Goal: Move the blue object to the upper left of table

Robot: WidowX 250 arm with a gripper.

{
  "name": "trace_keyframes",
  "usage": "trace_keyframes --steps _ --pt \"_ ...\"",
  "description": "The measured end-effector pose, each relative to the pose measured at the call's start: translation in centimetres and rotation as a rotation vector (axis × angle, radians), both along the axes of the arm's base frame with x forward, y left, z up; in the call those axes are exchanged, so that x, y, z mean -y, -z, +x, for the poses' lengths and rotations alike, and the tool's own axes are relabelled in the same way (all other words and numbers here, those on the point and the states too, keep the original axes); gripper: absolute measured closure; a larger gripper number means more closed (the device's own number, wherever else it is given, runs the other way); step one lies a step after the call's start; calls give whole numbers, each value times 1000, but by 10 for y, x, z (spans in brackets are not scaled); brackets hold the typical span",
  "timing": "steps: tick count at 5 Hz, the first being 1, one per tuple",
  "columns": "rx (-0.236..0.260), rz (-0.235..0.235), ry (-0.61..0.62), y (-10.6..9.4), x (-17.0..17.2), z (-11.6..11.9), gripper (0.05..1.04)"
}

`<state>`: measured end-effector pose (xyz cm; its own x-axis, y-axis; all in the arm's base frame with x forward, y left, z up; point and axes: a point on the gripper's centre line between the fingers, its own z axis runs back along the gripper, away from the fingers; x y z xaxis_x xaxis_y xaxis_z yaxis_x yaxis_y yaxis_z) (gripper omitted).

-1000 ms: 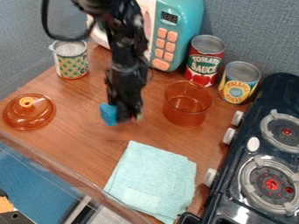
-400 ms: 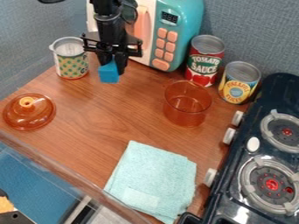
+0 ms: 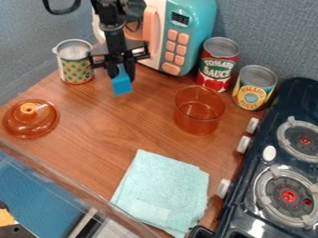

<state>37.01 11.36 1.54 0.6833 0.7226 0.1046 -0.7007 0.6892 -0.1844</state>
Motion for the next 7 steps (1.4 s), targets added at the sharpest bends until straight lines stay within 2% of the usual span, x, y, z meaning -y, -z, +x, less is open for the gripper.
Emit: trace_keyframes --steps 2,3,4,5,6,7 --pt "-65 -17 9 23 20 34 783" --pt "-74 4 25 26 17 40 715" --pt "-102 4 36 30 17 37 414" --pt "-100 12 42 31 17 36 135" --pt "-96 10 64 30 21 33 81" --pt "-71 25 76 12 22 34 83"
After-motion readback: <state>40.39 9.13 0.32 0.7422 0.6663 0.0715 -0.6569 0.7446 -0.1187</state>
